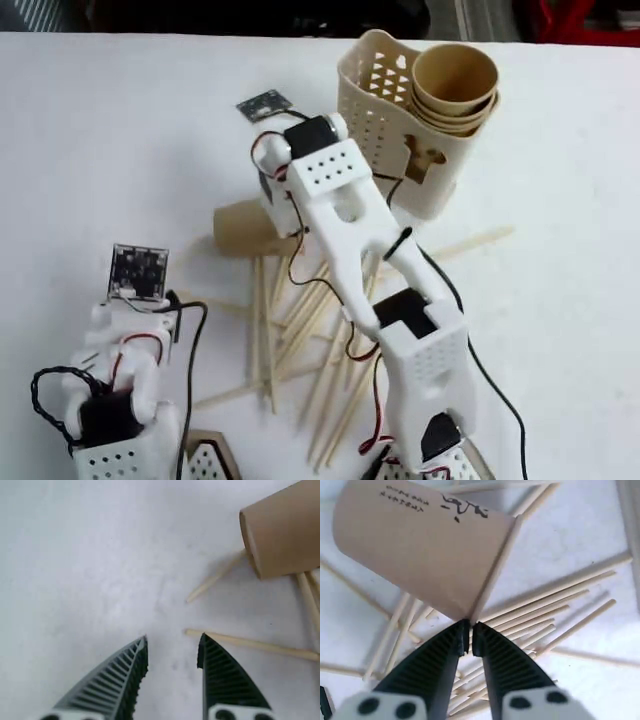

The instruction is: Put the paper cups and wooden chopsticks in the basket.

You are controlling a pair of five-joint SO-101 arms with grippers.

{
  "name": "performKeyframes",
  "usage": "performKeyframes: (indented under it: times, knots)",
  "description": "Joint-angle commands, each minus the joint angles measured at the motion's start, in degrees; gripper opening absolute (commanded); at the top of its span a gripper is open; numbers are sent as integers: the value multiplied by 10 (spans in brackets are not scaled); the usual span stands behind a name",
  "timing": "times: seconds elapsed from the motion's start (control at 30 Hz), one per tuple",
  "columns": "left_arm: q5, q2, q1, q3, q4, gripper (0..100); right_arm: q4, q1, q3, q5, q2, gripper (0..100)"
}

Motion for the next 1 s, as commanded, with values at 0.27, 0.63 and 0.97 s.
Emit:
performKeyframes:
  times: [0.27, 0.63, 0.97]
  knots:
    - [4, -5, -4, -3, -11, 173, 10, -23, -36, 36, -109, 18]
    - [4, -5, -4, -3, -11, 173, 10, -96, -21, 76, -105, 18]
    - [4, -5, -4, -3, -11, 173, 10, -15, -15, 6, -103, 128]
